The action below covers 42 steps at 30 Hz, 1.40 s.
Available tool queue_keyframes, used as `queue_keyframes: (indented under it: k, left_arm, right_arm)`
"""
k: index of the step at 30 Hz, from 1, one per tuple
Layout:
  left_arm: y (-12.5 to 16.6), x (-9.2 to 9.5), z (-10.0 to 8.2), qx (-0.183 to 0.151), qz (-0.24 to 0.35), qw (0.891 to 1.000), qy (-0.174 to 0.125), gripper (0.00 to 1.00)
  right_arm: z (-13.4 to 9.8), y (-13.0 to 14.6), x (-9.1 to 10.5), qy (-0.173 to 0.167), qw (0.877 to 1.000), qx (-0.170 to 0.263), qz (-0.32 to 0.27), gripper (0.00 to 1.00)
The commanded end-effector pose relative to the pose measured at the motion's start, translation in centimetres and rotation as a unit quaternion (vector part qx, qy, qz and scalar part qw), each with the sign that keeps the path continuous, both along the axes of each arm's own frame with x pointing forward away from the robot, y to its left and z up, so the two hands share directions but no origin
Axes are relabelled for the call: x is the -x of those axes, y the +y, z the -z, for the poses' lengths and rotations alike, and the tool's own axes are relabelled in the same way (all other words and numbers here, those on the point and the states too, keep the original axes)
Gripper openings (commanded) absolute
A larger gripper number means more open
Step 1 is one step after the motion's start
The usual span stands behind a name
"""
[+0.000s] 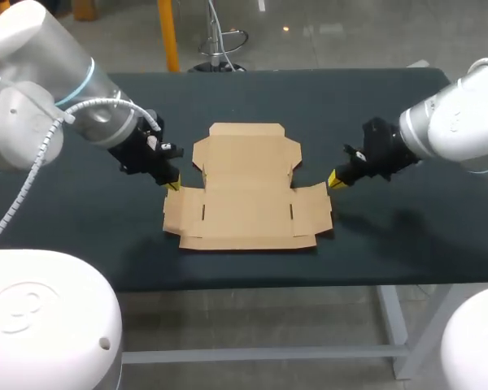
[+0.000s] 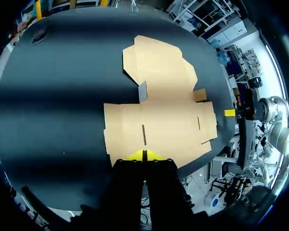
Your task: Assemble the packaging by folding the flat box into shape, placing the metal phone stand inside, and closing the box properly
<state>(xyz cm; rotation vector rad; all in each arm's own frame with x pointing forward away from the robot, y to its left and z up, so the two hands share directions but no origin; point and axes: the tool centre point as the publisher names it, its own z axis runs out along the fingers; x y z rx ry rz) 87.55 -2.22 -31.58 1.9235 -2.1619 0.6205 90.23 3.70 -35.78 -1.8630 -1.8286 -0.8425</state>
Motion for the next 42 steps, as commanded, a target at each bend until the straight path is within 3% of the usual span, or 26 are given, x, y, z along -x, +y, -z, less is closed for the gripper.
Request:
queue_keyframes:
  k: [1, 12, 26, 33, 42]
  left_arm:
    - [0.4, 2.0, -0.2, 0.003, -0.007, 1.000, -0.008, 0.00]
    - [1.0, 6.4, 0.6, 0.015, -0.021, 1.000, -0.004, 0.00]
    - [2.1, 10.2, 2.4, 0.031, -0.042, 0.999, 0.009, 0.00]
    - [2.3, 11.5, 3.0, 0.039, -0.045, 0.998, 0.011, 0.00]
    - [2.5, 11.6, 4.0, 0.049, -0.051, 0.997, 0.023, 0.00]
  right_arm:
    - [-0.7, -1.7, 1.9, -0.005, 1.000, -0.026, 0.001, 0.00]
    - [0.2, -2.4, 5.3, -0.003, 1.000, -0.024, 0.000, 0.00]
    - [1.1, -1.3, 9.6, -0.003, 1.000, -0.025, 0.006, 0.00]
    - [2.0, -0.9, 10.7, 0.002, 1.000, -0.030, 0.010, 0.00]
    - [3.1, -0.7, 11.3, 0.015, 0.999, -0.040, 0.018, 0.00]
